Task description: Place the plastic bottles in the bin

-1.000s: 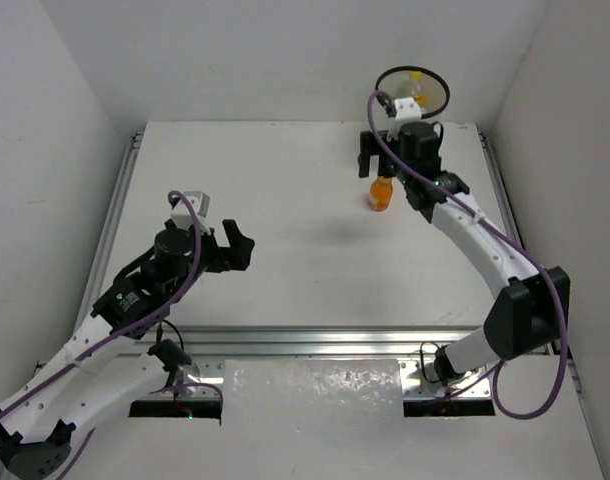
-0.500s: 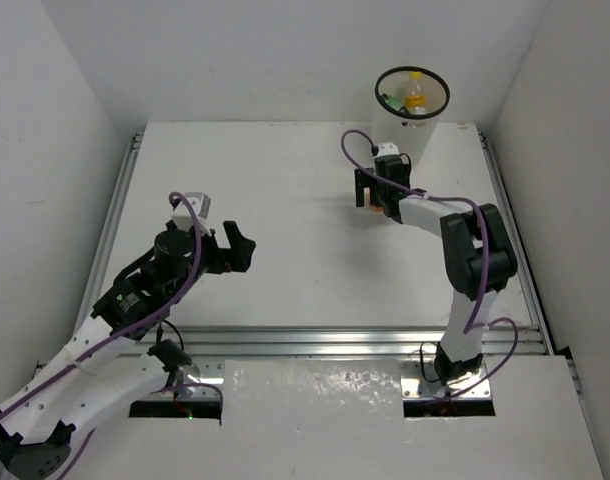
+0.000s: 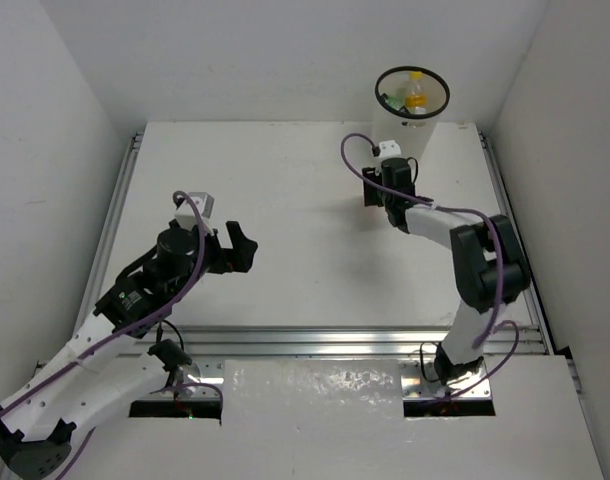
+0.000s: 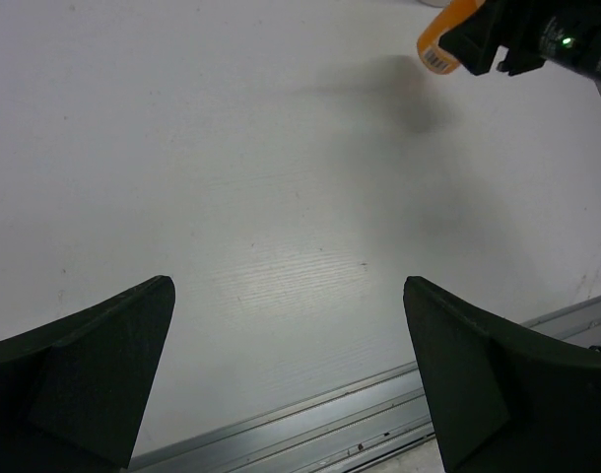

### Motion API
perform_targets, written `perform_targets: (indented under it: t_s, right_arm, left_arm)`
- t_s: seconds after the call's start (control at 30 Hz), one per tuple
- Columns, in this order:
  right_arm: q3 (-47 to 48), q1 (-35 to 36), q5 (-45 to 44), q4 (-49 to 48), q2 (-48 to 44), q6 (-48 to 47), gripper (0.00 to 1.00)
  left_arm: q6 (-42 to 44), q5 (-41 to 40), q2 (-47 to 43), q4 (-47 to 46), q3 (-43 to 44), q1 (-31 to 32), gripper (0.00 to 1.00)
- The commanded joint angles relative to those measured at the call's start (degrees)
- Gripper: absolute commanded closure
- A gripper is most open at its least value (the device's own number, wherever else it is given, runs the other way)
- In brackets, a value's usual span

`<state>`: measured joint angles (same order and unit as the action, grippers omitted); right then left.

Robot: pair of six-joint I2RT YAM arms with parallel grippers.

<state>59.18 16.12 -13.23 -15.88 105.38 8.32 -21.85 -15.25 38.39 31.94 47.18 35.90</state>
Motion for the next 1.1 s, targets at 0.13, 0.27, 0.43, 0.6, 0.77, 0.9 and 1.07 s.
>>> perform_targets:
  t_s: [0.13, 0.27, 0.43, 0.6, 0.77, 0.9, 1.07]
  right_arm:
    - [10.30, -0.20, 2.51, 2.07, -16.71, -0.41, 0.68]
    - [28.40, -5.65, 6.37, 15.91, -8.03, 2.22, 0.68]
    - [60.44, -8.74, 7.97, 33.77, 11.98, -0.75, 0.66]
    - [71.16, -10.22, 4.53, 34.95, 19.15, -1.20, 0.58]
    - [75.70, -10.93, 3.04, 33.72, 21.96, -0.32, 0.01]
    - [78.99, -12.25, 2.16, 33.90, 21.63, 0.03, 0.01]
    - [77.41, -13.57, -1.00, 31.96, 18.20, -0.40, 0.01]
  left_arm:
    - [0.66, 0.04, 0.28, -2.41, 0.28, -0.74, 0.00]
    - [0.49, -0.49, -0.51, -2.24, 0.28, -0.74, 0.00]
    - [0.40, -0.84, -0.34, -2.50, 0.11, -0.74, 0.00]
    - [0.49, -0.40, 0.63, -2.15, 0.37, -1.18, 0.00]
    - [0.84, 0.92, 0.28, -2.85, -0.07, -1.18, 0.00]
    - [1.02, 1.62, 1.25, -2.77, 0.02, -1.27, 0.00]
    - [1.10, 1.97, 1.07, -3.03, -0.07, -1.36, 0.00]
